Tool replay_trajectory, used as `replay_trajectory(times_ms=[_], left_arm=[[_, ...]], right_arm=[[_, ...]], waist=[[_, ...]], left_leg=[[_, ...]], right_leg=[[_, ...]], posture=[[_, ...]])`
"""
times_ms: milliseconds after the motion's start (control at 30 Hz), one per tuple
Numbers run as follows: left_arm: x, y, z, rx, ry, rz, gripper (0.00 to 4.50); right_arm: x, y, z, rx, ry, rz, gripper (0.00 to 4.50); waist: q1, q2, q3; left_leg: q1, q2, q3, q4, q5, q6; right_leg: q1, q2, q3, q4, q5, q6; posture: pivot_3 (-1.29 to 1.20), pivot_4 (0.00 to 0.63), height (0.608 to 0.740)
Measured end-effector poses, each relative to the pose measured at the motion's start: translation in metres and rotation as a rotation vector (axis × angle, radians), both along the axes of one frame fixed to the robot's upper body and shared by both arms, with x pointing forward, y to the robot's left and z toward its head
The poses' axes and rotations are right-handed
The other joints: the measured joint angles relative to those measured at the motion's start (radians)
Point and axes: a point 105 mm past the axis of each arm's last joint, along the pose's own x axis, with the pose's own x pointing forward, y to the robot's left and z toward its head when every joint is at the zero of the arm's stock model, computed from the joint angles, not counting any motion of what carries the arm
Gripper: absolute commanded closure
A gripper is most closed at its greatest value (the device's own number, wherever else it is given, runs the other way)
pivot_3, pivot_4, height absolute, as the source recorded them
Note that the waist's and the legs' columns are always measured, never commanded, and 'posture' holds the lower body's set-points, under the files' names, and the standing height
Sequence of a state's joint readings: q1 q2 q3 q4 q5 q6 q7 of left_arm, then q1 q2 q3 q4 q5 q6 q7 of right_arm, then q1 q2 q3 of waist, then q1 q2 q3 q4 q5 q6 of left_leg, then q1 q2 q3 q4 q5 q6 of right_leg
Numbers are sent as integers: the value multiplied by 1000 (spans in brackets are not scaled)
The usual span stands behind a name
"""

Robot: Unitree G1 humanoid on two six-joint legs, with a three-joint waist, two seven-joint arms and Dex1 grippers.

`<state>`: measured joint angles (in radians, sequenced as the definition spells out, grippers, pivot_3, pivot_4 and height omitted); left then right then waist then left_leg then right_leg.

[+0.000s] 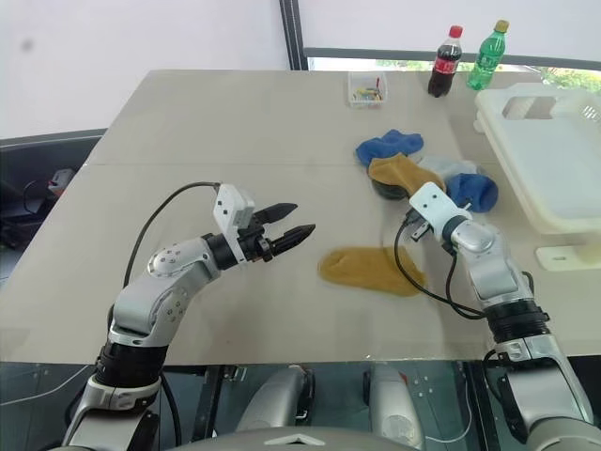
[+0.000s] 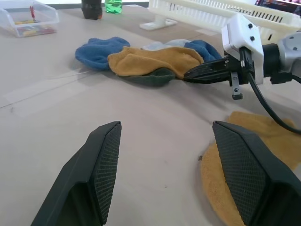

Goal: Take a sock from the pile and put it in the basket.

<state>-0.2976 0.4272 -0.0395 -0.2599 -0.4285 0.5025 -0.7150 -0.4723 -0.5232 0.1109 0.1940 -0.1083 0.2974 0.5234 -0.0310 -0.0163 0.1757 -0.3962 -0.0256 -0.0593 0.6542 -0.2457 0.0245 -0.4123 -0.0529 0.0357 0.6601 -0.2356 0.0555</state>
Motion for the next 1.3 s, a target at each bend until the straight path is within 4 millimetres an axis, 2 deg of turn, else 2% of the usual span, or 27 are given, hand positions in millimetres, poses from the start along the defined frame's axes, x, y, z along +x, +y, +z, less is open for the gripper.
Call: replay_trajectory(times_ms=[67, 133, 300, 633, 667, 700, 733, 767, 833, 1100, 1167, 1300], left_arm=[[0, 0, 0, -2, -2, -2, 1188], [0, 0, 1, -5, -5, -4, 1188], [-1, -1, 1, -7, -5, -5, 1188], [0, 0, 0, -5, -5, 0, 1188], [0, 0, 0, -5, -5, 1, 1188], [0, 0, 0, -5, -4, 2, 1188], [-1, 0, 0, -5, -4, 3, 1188], [-1, 1, 0, -4, -4, 5, 1188], [0, 3, -1, -1, -1, 16, 1188], [-1, 5, -5, 1, 9, 31, 1188], [-1, 5, -4, 1, 8, 32, 1188], [-1, 6, -4, 1, 8, 33, 1188]], right_arm=[[-5, 6, 3, 24, 7, 26, 4454], [-6, 8, 6, 32, 4, 35, 3933], [0, 8, 4, 51, 3, 4, 1846], [20, 8, 7, 81, -25, -36, 1846], [22, 7, 6, 83, -24, -38, 2361], [24, 7, 6, 83, -24, -40, 2652], [24, 5, 4, 80, -22, -44, 3254], [24, 5, 3, 79, -22, -44, 3499], [25, 4, 1, 77, -20, -46, 4454], [21, 7, 4, 80, -21, -16, 4454], [12, 14, 11, 146, -6, 29, 4454], [-9, 43, 36, 261, 6, 176, 4454]], waist=[[0, 0, 0], [-1, 0, 0], [-2, 0, 0], [-4, 0, 0], [-4, 0, 0], [-4, 0, 0], [-4, 0, 0], [-3, 0, 0], [-2, 0, 0], [-2, 0, 0], [-2, 0, 0], [-4, 0, 0]], left_leg=[[0, 0, 0, 0, 0, 0], [0, 0, 0, 0, 0, 0], [0, 0, 0, 0, 0, 0], [0, 0, 0, 0, 0, 0], [0, 0, 0, 0, 0, 0], [0, 0, 0, 0, 0, 0], [0, 0, 0, 0, 0, 0], [0, 0, 0, 0, 0, 0], [0, 0, 0, 0, 0, 0], [0, 0, 0, 0, 0, 0], [-1, 0, 0, 0, 0, 0], [-1, 0, -1, 0, 0, 0]], right_leg=[[0, 0, 0, 0, 0, 0], [0, 0, 0, 0, 0, 0], [0, 0, 0, 0, 0, 0], [0, 0, 0, 0, 0, 0], [0, 0, 0, 0, 0, 0], [0, 0, 0, 0, 0, 0], [0, 0, 0, 0, 0, 0], [0, 0, 0, 0, 0, 0], [0, 0, 0, 0, 0, 0], [0, 0, 0, 0, 0, 0], [-1, 0, 0, 0, 0, 0], [-1, 0, -1, 0, 0, 0]], posture=[[0, 150, 740], [0, 150, 740], [0, 150, 740], [0, 150, 740], [0, 150, 740], [0, 150, 740], [0, 150, 740], [0, 150, 740], [0, 150, 740], [0, 150, 740], [0, 150, 740], [0, 150, 740]])
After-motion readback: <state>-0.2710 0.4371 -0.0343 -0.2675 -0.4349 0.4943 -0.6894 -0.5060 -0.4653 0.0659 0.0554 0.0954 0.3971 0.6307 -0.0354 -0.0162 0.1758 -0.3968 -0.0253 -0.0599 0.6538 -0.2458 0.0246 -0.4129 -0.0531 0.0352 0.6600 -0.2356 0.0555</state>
